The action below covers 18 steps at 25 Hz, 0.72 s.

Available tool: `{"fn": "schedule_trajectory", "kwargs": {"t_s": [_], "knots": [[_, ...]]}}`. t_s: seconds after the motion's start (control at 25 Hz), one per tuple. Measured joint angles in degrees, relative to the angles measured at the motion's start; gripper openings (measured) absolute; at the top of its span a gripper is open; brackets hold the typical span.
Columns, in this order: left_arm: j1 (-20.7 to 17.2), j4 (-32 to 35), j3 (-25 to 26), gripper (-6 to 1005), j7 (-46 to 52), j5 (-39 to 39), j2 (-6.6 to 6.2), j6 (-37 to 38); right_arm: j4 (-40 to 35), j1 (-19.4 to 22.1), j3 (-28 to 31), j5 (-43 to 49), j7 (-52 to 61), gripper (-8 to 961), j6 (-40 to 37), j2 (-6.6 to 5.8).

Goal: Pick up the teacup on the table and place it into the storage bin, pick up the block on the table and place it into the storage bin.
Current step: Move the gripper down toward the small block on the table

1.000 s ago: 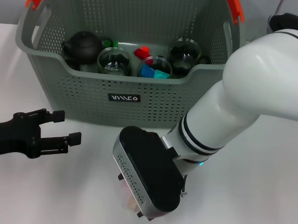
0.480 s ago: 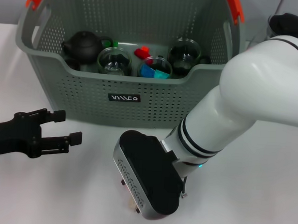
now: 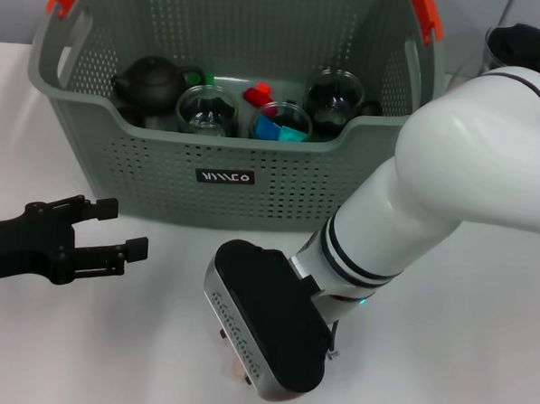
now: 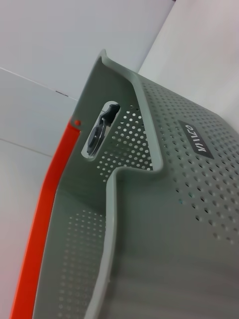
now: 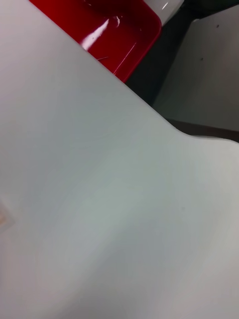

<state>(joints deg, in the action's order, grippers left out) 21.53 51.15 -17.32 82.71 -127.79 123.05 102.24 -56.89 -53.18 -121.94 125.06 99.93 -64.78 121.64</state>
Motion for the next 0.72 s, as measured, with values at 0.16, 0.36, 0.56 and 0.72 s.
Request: {"fn": "schedule_trajectory", "kwargs": {"t_s": [0.16, 0.36, 0.56, 0.72], "knots": [[0.0, 0.0, 0.0, 903, 0.0, 0.0, 0.00, 0.0, -0.4, 0.0, -0.1, 0.0, 0.3, 605, -0.3, 0.01], [-0.2, 0.0, 0.0, 903, 0.0, 0.0, 0.00, 0.1, -1.2, -0.3, 0.1, 0.0, 0.9, 604, -0.3, -0.10], [-0.3, 0.0, 0.0, 903, 0.0, 0.0, 0.00, 0.1, -1.4, -0.6, 0.2, 0.0, 1.2, 603, -0.6, -0.17], [-0.2, 0.0, 0.0, 903, 0.0, 0.0, 0.00, 0.2, -2.0, -0.7, 0.0, 0.0, 1.4, 604, -0.9, -0.17]]}}
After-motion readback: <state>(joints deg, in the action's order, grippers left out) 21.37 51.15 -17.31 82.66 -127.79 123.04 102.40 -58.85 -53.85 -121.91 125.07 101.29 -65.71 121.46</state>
